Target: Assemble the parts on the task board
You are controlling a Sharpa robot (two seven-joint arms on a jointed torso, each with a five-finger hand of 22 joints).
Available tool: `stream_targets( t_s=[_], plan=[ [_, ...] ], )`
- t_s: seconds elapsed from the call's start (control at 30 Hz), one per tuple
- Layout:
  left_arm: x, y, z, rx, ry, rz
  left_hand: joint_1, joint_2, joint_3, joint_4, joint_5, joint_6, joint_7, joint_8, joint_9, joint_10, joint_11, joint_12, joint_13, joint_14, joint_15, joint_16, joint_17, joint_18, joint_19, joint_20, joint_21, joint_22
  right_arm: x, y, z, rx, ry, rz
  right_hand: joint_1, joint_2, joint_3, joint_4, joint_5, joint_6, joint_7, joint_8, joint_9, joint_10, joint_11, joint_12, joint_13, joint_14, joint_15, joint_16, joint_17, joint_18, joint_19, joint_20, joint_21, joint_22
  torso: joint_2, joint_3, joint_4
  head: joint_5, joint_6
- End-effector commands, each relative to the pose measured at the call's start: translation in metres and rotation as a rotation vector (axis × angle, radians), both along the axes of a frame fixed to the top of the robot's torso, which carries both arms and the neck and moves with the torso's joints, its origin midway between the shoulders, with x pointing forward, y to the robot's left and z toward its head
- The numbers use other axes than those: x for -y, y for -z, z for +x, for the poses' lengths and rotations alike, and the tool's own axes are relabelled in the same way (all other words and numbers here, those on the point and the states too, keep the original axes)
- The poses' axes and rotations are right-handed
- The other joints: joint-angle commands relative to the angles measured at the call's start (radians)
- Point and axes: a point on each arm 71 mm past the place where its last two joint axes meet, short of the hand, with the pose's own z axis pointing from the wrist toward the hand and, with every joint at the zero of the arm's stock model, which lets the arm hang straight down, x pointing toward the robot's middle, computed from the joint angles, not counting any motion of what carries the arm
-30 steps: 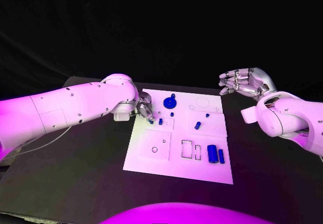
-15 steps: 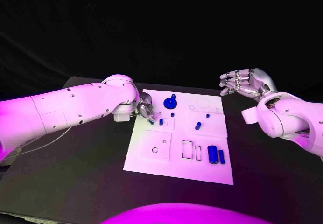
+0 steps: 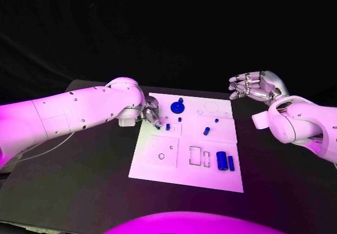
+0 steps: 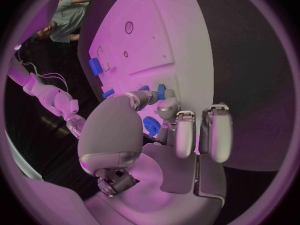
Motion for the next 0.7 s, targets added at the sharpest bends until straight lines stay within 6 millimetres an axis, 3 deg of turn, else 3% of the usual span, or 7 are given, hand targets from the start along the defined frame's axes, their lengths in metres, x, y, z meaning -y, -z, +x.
stream_targets(
  t_s=[0.03, 0.43, 0.7],
  plan=[
    [-0.0014, 0.0051, -0.0018, -0.018, 0.012, 0.030, 0.001, 0.007, 0.155, -0.150, 0.005, 0.003, -0.007, 0.002, 0.003, 0.004, -0.004, 0.002, 0.003, 0.102, -0.008, 0.004, 0.263, -0.017, 0.020, -0.007, 0.005, 0.117, -0.0011, -0.0002, -0.0007, 0.005, -0.009, 0.000, -0.009, 0.000, 0.000, 0.006, 0.003, -0.006, 0.002, -0.004, 0.001, 0.000, 0.005, -0.005, 0.001, -0.006, 0.001, -0.003, 0.002, 0.012, -0.003, 0.006, -0.007, -0.001, 0.000, 0.0002, -0.0002, 0.000, -0.003],
    [0.0023, 0.0056, -0.0039, -0.036, 0.023, 0.025, -0.018, 0.005, 0.152, -0.142, 0.004, 0.005, -0.010, 0.009, 0.014, 0.012, -0.006, 0.008, 0.011, 0.102, -0.010, 0.004, 0.263, -0.018, 0.022, -0.009, 0.006, 0.119, -0.0001, -0.0005, -0.0014, 0.005, -0.006, 0.000, -0.008, 0.000, 0.000, 0.006, 0.004, -0.006, 0.002, -0.004, 0.001, 0.000, 0.005, -0.006, 0.001, -0.006, 0.001, -0.003, 0.002, 0.012, -0.002, 0.006, -0.007, -0.001, -0.001, 0.0000, 0.0010, 0.000, -0.006],
    [0.0045, 0.0055, -0.0025, -0.030, 0.011, 0.011, -0.057, 0.012, 0.108, -0.115, -0.015, 0.005, -0.022, 0.013, 0.030, 0.019, -0.014, 0.004, 0.010, 0.102, -0.016, 0.004, 0.263, -0.017, 0.020, -0.012, 0.003, 0.115, 0.0001, -0.0007, -0.0016, 0.007, -0.003, 0.000, -0.009, 0.000, -0.001, 0.007, 0.005, -0.006, 0.002, -0.004, 0.001, 0.000, 0.005, -0.006, 0.002, -0.006, 0.001, -0.004, 0.003, 0.012, -0.002, 0.006, -0.007, -0.002, -0.001, -0.0001, -0.0002, -0.001, -0.006]
  ],
)
